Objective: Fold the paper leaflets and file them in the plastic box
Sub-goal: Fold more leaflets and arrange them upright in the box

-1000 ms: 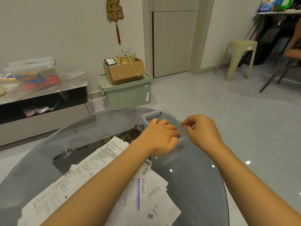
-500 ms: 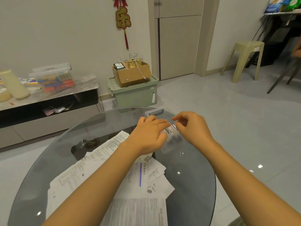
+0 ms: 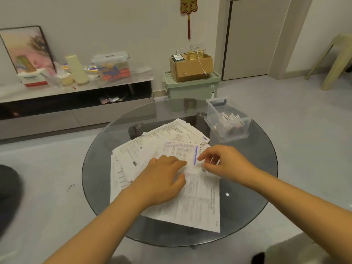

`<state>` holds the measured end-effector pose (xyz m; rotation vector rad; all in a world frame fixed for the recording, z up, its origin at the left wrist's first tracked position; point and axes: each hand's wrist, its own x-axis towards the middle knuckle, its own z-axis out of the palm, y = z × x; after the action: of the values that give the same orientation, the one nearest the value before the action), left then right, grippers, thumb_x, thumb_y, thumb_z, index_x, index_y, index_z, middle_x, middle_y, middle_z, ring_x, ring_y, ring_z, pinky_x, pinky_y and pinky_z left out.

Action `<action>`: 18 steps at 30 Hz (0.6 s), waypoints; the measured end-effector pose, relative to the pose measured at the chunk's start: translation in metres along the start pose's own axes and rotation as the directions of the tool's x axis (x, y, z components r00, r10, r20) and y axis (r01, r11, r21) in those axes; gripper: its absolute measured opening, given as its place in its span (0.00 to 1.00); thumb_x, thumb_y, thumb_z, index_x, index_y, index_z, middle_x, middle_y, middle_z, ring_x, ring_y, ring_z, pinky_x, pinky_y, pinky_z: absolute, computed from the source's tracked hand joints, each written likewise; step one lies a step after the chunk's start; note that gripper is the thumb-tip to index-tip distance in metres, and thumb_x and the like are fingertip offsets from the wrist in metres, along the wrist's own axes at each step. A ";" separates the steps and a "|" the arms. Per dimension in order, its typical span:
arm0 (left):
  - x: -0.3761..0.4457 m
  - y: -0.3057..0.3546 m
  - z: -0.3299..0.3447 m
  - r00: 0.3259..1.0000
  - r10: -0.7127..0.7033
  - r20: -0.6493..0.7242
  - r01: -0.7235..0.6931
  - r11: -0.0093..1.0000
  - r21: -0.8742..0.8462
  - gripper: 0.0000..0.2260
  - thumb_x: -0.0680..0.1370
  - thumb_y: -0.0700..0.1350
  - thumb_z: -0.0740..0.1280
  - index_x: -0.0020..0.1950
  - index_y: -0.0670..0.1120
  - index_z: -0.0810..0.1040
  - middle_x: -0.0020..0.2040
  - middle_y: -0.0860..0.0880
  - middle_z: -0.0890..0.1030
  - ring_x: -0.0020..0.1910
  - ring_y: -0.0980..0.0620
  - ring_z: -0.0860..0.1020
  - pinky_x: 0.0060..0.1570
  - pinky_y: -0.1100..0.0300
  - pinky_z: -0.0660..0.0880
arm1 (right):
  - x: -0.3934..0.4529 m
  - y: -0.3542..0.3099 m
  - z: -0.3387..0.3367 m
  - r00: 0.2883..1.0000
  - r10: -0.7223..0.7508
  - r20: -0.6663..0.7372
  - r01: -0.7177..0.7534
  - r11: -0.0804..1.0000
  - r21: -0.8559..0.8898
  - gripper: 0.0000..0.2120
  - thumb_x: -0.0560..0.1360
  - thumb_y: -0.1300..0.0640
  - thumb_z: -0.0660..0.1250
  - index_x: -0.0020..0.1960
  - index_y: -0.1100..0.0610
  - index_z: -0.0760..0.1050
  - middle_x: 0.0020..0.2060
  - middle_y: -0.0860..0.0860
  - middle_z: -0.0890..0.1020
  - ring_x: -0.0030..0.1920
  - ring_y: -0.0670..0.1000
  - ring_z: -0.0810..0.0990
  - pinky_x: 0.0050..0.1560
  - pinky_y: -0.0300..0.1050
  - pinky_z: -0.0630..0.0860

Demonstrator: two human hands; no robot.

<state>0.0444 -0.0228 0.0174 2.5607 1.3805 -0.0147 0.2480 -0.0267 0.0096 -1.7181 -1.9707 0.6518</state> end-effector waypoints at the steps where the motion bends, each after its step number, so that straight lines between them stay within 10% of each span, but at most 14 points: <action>1: -0.004 0.000 0.004 1.000 -0.005 0.009 0.005 1.000 0.020 0.21 0.80 0.56 0.52 0.73 0.55 0.62 0.71 0.55 0.66 0.67 0.54 0.65 0.68 0.55 0.61 | -0.003 0.002 0.005 1.000 -0.005 0.027 0.006 1.000 -0.006 0.07 0.73 0.54 0.68 0.50 0.46 0.79 0.44 0.43 0.79 0.43 0.45 0.78 0.39 0.27 0.71; 9: -0.029 -0.002 0.023 0.998 0.046 0.051 -0.049 0.996 0.069 0.21 0.79 0.57 0.55 0.71 0.53 0.66 0.65 0.54 0.69 0.62 0.54 0.67 0.62 0.57 0.67 | -0.018 0.001 0.016 0.978 -0.078 0.192 0.110 0.981 -0.162 0.12 0.73 0.51 0.69 0.57 0.48 0.79 0.53 0.46 0.78 0.52 0.45 0.75 0.52 0.38 0.73; 18: -0.022 -0.022 0.038 0.988 0.025 0.155 -0.049 0.987 0.153 0.28 0.80 0.62 0.49 0.77 0.58 0.43 0.78 0.54 0.39 0.76 0.56 0.38 0.73 0.51 0.33 | -0.027 0.000 0.013 0.928 -0.080 0.363 0.217 0.909 -0.355 0.31 0.71 0.40 0.68 0.71 0.43 0.64 0.63 0.46 0.66 0.64 0.46 0.62 0.62 0.38 0.66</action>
<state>0.0176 -0.0369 -0.0212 2.6465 1.3223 -0.3186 0.2438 -0.0543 -0.0010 -1.7328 -2.5978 0.5577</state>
